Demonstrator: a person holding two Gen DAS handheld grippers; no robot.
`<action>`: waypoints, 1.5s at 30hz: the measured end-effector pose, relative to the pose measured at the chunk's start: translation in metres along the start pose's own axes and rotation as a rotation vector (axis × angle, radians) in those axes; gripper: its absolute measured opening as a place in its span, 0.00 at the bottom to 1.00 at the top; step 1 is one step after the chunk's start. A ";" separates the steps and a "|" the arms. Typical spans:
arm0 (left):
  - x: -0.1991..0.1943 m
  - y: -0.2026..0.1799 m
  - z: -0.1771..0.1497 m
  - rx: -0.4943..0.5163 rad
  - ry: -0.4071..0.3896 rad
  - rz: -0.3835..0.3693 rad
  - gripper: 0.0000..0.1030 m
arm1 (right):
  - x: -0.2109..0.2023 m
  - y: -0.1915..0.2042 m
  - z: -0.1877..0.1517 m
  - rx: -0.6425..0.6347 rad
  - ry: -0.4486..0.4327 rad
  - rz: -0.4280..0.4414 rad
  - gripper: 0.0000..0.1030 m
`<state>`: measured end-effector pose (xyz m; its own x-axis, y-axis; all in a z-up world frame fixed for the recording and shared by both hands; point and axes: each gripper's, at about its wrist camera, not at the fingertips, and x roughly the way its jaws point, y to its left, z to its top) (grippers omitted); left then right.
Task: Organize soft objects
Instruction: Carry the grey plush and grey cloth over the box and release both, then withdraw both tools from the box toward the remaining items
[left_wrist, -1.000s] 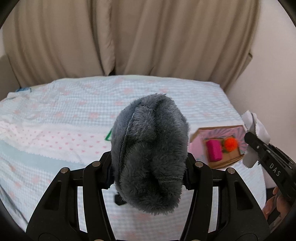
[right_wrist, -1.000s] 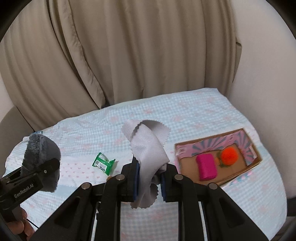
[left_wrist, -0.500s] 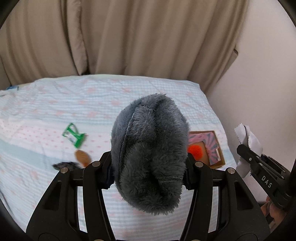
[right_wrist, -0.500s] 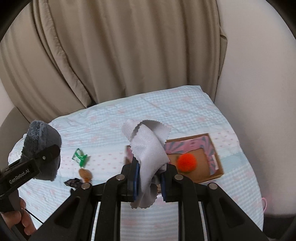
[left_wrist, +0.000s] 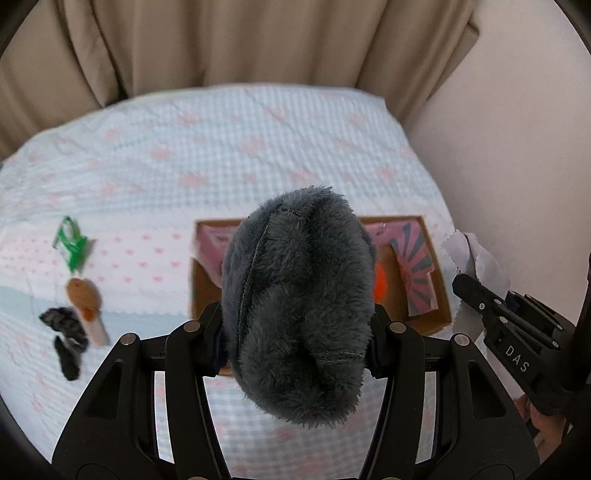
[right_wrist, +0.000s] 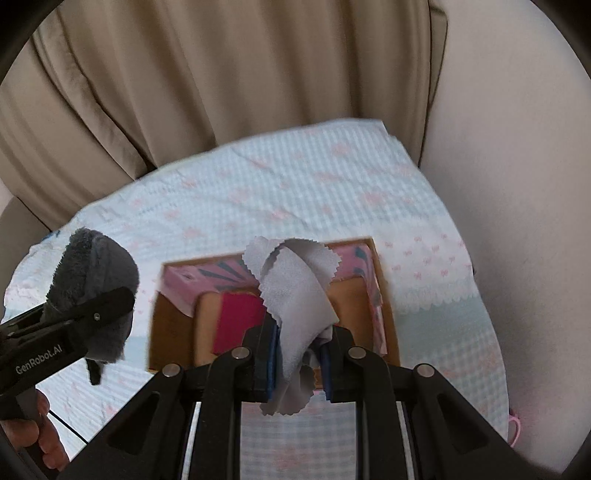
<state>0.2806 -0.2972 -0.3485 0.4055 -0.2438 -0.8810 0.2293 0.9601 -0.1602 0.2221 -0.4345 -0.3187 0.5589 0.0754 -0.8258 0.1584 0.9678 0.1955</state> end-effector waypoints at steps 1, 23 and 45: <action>0.011 -0.002 0.001 -0.002 0.024 0.002 0.51 | 0.008 -0.006 0.000 0.004 0.015 0.003 0.17; 0.116 -0.008 0.040 -0.004 0.200 0.081 1.00 | 0.099 -0.025 -0.022 -0.156 0.147 0.052 1.00; 0.012 -0.010 0.032 0.009 0.098 0.023 1.00 | 0.020 -0.009 -0.008 -0.168 0.042 0.055 1.00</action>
<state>0.3112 -0.3139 -0.3429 0.3221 -0.2068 -0.9238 0.2293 0.9638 -0.1358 0.2248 -0.4398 -0.3414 0.5277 0.1355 -0.8386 -0.0115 0.9882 0.1525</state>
